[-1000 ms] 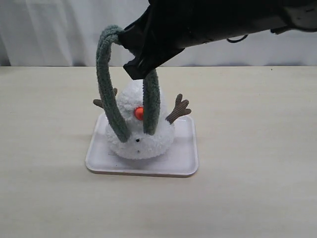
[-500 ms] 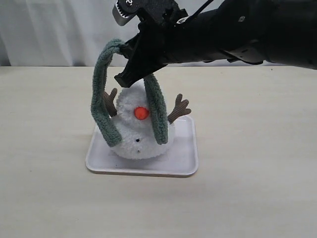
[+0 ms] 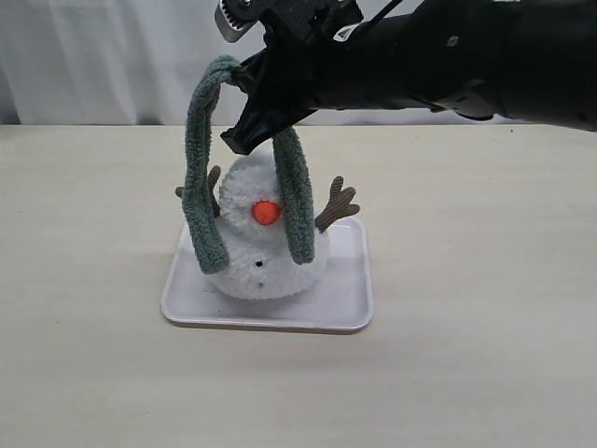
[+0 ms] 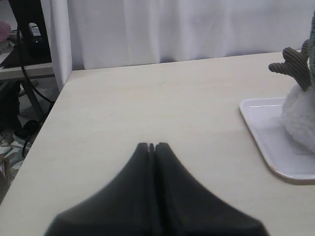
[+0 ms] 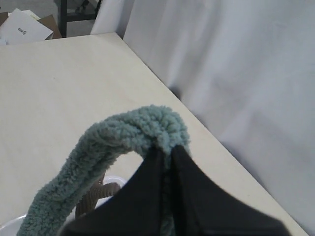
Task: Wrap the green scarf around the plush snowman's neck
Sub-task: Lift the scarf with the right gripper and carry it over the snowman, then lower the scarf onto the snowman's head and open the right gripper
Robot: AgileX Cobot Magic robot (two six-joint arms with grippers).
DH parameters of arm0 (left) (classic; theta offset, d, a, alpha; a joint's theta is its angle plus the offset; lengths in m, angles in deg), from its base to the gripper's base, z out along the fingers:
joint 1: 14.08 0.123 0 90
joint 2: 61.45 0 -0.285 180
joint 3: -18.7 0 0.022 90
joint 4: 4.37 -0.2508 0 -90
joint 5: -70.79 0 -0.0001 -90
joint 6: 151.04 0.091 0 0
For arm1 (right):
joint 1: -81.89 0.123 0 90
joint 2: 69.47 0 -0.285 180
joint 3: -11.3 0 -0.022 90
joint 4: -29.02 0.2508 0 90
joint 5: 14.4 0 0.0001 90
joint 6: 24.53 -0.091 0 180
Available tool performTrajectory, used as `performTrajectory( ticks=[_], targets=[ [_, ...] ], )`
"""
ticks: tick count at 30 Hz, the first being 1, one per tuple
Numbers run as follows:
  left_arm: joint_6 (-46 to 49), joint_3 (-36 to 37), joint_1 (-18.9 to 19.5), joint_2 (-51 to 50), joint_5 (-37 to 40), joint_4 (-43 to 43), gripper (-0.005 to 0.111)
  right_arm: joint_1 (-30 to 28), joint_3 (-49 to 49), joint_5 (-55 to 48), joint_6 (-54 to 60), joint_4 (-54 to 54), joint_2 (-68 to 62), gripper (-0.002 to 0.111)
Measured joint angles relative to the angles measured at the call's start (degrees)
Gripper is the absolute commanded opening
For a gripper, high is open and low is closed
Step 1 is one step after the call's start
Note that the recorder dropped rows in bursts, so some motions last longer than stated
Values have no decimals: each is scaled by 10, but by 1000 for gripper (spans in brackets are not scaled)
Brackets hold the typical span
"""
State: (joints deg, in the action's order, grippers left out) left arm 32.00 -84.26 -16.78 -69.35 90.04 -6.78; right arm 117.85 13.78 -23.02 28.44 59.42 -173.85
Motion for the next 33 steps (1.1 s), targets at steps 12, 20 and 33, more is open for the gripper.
performTrajectory(
  ticks=[12, 20, 33],
  targets=[
    [0, 0, 0, 0, 0, 0, 0, -66, 6, -79, -82, 0, -1, 4],
    [0, 0, 0, 0, 0, 0, 0, -68, 7, -123, -90, -21, -55, 4],
    [0, 0, 0, 0, 0, 0, 0, -70, 7, -108, -121, -106, -60, 5]
  ],
)
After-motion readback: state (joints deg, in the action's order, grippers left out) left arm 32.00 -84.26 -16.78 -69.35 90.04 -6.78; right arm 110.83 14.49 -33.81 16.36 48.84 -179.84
